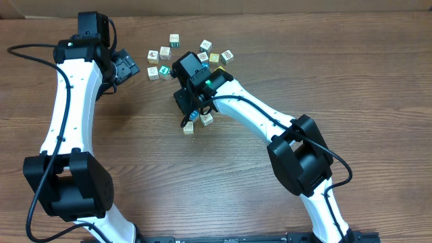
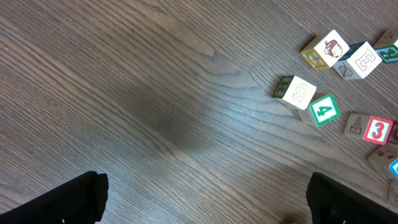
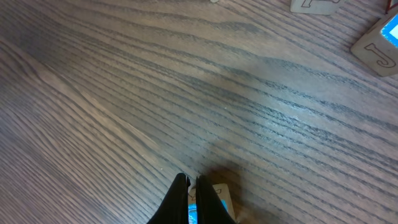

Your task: Form a circle

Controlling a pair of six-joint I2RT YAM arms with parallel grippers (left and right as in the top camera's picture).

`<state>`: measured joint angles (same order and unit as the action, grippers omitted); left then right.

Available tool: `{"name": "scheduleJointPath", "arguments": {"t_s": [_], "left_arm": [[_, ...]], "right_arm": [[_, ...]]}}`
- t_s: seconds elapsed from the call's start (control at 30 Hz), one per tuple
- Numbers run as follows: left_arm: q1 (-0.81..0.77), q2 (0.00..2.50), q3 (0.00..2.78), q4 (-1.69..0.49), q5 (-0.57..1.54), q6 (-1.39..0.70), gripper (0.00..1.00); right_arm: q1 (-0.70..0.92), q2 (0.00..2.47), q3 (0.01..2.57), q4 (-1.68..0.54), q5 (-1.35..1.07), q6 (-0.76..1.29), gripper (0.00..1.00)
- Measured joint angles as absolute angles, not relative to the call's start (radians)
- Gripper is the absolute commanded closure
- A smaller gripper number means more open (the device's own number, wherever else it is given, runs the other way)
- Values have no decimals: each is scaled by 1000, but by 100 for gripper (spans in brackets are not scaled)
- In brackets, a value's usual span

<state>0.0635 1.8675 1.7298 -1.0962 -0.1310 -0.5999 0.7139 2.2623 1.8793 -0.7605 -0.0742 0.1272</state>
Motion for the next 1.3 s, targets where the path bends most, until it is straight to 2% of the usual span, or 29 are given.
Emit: {"name": "scheduleJointPath", "arguments": {"t_s": [0.37, 0.6, 1.07, 1.3], "left_arm": [[64, 1868, 1730, -1096, -131, -600, 0], [64, 1868, 1730, -1096, -131, -600, 1], [64, 1868, 1730, -1096, -131, -600, 0], [64, 1868, 1730, -1096, -131, -600, 0]], "right_arm": [[714, 2262, 1879, -743, -79, 127, 96], [722, 2262, 1880, -818, -111, 133, 96], [907, 2209, 1883, -894, -102, 267, 96], [929, 2209, 1840, -893, -23, 300, 96]]}}
